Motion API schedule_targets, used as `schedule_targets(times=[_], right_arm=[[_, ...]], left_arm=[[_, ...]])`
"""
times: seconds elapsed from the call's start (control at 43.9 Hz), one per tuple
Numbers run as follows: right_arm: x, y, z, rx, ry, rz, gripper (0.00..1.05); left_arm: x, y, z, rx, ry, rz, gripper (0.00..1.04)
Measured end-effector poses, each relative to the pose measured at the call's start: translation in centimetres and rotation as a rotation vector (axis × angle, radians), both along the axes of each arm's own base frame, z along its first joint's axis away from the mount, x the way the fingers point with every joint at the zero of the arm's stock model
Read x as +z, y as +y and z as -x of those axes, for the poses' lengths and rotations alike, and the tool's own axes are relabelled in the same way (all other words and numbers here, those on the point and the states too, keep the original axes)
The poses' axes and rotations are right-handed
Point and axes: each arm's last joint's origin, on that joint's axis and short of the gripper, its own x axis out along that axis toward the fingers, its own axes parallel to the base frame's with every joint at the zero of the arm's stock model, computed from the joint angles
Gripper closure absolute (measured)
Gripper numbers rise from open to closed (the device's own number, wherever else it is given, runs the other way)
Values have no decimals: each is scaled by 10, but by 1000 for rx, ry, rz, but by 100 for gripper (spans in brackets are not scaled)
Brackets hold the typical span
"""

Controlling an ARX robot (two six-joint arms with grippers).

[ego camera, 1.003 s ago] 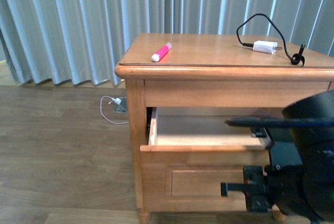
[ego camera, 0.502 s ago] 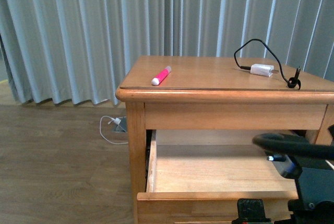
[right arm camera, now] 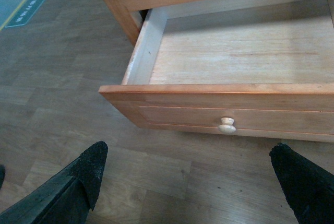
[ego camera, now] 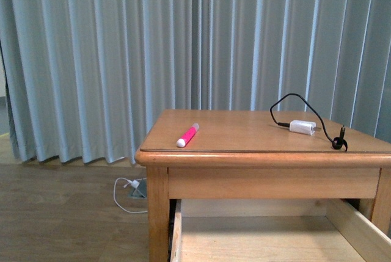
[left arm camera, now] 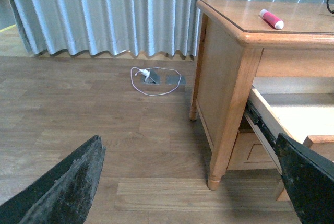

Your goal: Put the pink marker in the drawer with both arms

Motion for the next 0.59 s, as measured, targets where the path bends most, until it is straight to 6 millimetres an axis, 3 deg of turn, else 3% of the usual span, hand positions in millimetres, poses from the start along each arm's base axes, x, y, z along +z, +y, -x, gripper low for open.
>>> schedule_targets(times=[0.16, 0.593], right_arm=[[8, -1, 18, 34, -51, -13, 8], [7, -1, 19, 35, -49, -7, 8]], left_arm=[[0, 0, 0, 0, 0, 0, 6], [0, 0, 0, 0, 0, 0, 6]])
